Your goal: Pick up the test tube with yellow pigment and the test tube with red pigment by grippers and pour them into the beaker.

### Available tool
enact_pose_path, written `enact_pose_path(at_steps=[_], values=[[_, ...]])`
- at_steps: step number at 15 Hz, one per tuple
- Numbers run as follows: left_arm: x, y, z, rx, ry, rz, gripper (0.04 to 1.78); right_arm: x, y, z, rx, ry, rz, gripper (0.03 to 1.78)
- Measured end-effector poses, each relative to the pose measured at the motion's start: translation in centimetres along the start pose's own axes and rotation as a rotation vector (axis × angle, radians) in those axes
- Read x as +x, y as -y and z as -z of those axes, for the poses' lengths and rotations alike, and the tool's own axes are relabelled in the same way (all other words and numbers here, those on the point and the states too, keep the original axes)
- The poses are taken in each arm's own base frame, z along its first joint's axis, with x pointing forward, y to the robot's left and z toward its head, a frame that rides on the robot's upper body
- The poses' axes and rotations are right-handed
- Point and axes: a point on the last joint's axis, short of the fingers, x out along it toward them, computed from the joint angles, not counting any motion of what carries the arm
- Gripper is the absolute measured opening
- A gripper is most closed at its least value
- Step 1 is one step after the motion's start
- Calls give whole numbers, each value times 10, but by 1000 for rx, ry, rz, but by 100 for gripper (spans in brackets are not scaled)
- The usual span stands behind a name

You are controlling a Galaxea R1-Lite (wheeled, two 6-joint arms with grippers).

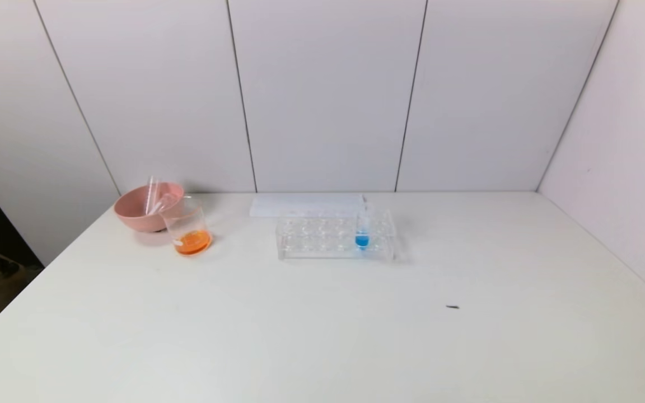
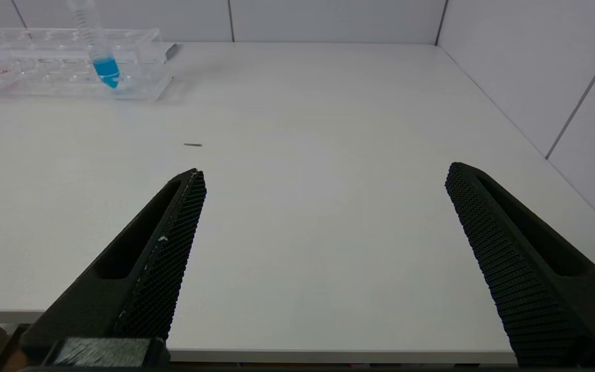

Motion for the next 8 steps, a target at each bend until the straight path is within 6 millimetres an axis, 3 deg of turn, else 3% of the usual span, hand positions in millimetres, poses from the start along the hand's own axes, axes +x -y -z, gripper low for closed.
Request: enact_pose_path(at_steps=[3, 8], values=[[11, 2, 23, -11, -15, -24, 176, 0, 0, 0, 0, 0, 0, 170], [32, 12, 93, -25, -112, -50, 176, 0, 0, 0, 0, 0, 0, 170]])
